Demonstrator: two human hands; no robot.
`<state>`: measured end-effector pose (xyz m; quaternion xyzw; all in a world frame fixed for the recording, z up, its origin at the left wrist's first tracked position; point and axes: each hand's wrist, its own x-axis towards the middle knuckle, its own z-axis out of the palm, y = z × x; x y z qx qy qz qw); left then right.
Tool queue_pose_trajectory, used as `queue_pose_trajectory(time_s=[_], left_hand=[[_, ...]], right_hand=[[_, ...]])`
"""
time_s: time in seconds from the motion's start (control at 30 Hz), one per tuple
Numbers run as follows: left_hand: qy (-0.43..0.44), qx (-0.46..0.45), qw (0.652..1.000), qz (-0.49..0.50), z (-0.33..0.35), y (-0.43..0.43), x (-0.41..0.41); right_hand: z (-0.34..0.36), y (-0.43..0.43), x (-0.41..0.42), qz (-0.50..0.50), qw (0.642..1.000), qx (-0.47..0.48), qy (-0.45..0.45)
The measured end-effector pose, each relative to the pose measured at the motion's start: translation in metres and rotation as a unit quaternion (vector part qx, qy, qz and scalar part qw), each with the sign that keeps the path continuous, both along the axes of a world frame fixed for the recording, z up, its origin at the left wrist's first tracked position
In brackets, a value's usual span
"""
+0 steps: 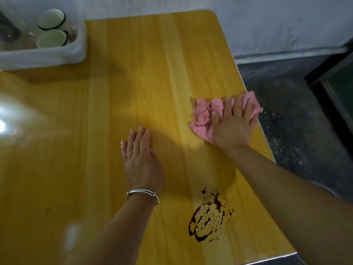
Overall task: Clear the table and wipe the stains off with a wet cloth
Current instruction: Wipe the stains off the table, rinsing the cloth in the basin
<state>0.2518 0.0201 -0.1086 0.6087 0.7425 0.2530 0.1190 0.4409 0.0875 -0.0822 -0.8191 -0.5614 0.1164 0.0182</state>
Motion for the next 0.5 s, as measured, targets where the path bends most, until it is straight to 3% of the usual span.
queue_pose_trajectory(time_s=[0.07, 0.2, 0.27, 0.37, 0.43, 0.5], left_hand=[[-0.002, -0.008, 1.000, 0.001, 0.000, 0.000, 0.001], [0.005, -0.003, 1.000, -0.009, -0.001, 0.000, -0.002], [0.004, 0.000, 1.000, -0.009, -0.002, -0.001, -0.002], [-0.004, 0.004, 1.000, -0.003, 0.000, 0.001, 0.002], [-0.006, 0.003, 1.000, 0.002, 0.001, 0.002, 0.004], [-0.019, 0.000, 1.000, 0.006, 0.001, 0.002, 0.003]], right_hand=[[0.000, 0.015, -0.016, -0.017, 1.000, -0.007, 0.013], [0.000, 0.019, -0.046, 0.133, 0.990, 0.007, 0.046], [-0.001, 0.009, -0.036, 0.160, 0.987, 0.009, 0.033], [0.000, 0.010, -0.008, 0.054, 0.998, 0.011, -0.016], [0.002, 0.023, -0.007, -0.029, 1.000, 0.006, 0.004], [0.001, 0.028, -0.028, 0.010, 1.000, -0.003, 0.013]])
